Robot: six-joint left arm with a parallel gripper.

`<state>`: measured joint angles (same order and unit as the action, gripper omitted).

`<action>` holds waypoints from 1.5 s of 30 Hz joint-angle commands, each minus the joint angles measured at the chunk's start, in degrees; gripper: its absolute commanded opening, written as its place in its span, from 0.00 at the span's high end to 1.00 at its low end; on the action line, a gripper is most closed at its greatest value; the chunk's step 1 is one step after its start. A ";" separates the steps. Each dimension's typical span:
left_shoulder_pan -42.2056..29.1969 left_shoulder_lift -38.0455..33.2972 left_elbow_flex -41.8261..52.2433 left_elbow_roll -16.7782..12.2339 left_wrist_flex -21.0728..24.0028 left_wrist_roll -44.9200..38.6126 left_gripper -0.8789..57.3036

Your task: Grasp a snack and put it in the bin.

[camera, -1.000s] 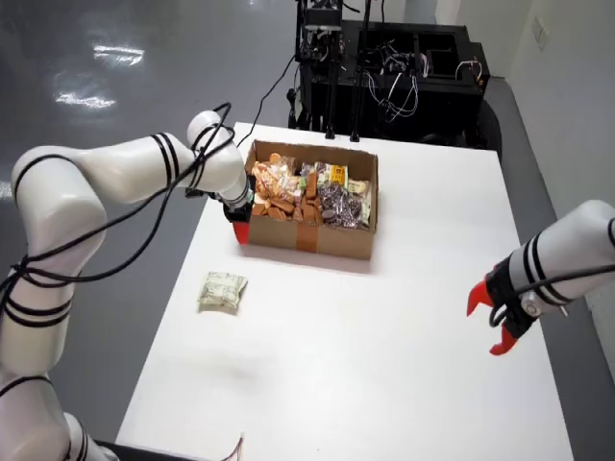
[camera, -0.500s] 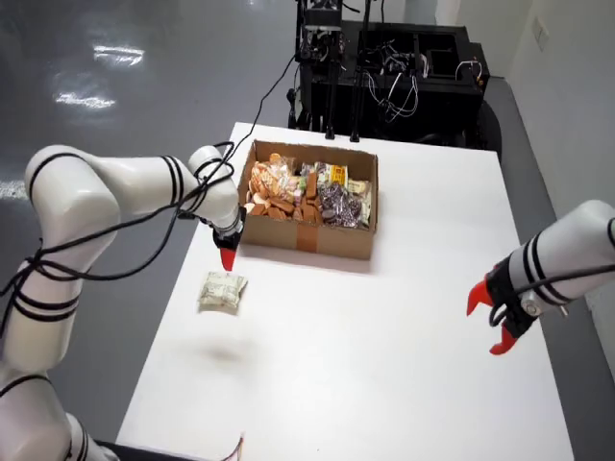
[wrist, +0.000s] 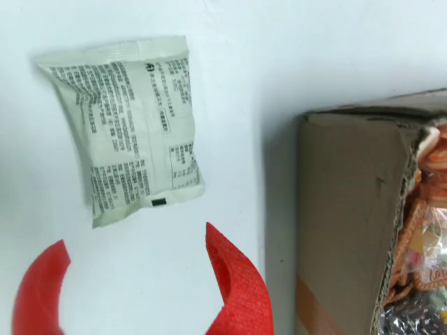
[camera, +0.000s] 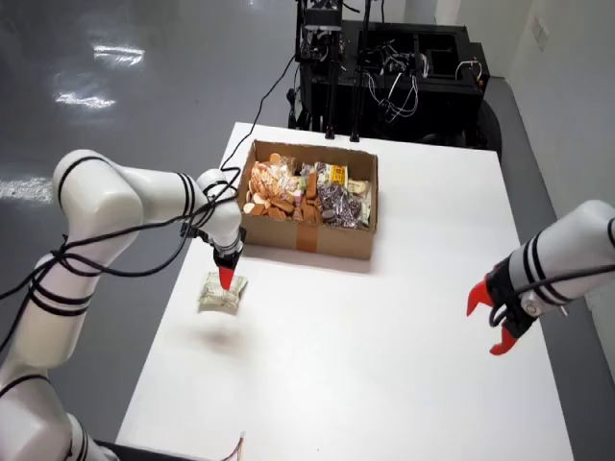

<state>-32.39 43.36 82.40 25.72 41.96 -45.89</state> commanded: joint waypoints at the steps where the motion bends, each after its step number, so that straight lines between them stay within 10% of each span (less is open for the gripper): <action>1: 0.78 0.35 0.71 0.16 -0.87 0.01 0.28; 45: 4.26 5.35 -1.60 0.46 -4.04 0.29 0.18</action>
<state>-27.82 47.82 82.16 26.09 37.11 -45.54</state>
